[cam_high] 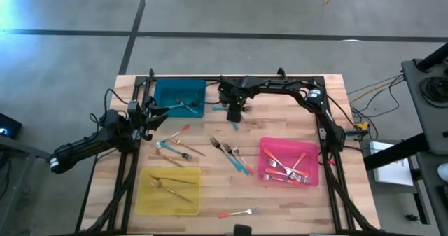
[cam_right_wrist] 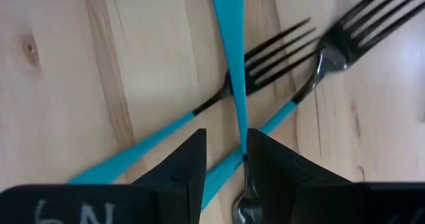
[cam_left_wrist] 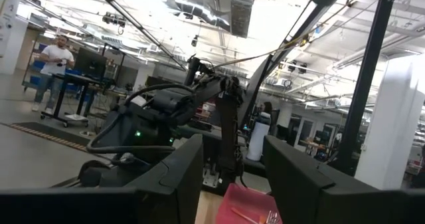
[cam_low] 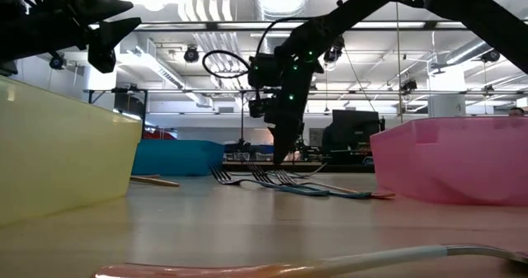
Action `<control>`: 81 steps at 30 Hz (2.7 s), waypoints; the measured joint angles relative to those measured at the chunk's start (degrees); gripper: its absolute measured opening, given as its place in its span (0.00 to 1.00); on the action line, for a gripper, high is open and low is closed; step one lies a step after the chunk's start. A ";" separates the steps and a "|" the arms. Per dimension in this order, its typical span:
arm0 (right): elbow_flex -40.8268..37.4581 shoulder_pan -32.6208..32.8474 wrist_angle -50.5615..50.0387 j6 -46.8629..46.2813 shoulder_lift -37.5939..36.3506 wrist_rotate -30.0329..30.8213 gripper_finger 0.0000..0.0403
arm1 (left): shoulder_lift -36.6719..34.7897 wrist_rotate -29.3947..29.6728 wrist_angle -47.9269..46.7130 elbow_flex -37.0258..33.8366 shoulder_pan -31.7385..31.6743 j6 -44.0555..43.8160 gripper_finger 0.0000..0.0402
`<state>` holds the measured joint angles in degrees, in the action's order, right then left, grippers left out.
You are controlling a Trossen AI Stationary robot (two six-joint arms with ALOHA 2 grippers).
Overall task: Sort silverware by color (type)
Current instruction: Put the blue fork into the blue bin
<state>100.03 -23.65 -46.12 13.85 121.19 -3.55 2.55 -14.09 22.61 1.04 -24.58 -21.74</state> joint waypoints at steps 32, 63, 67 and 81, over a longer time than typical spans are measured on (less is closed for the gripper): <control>-7.52 -1.22 12.25 0.20 -0.07 -1.62 0.04 | 0.00 0.00 -0.01 0.02 0.00 0.00 0.35; 4.72 5.50 58.86 -16.66 2.48 -0.85 0.02 | 0.00 0.00 0.00 0.01 0.00 0.00 0.35; 4.72 5.52 62.52 -17.75 6.43 -0.74 0.03 | 0.00 0.01 -0.01 0.00 0.00 -0.01 0.35; 4.72 4.58 65.22 -16.70 11.06 0.15 0.03 | -0.02 0.00 0.02 0.01 0.00 0.00 0.35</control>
<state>104.75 -19.07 19.10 -2.86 132.25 -3.40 2.52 -14.09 22.63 1.05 -24.58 -21.74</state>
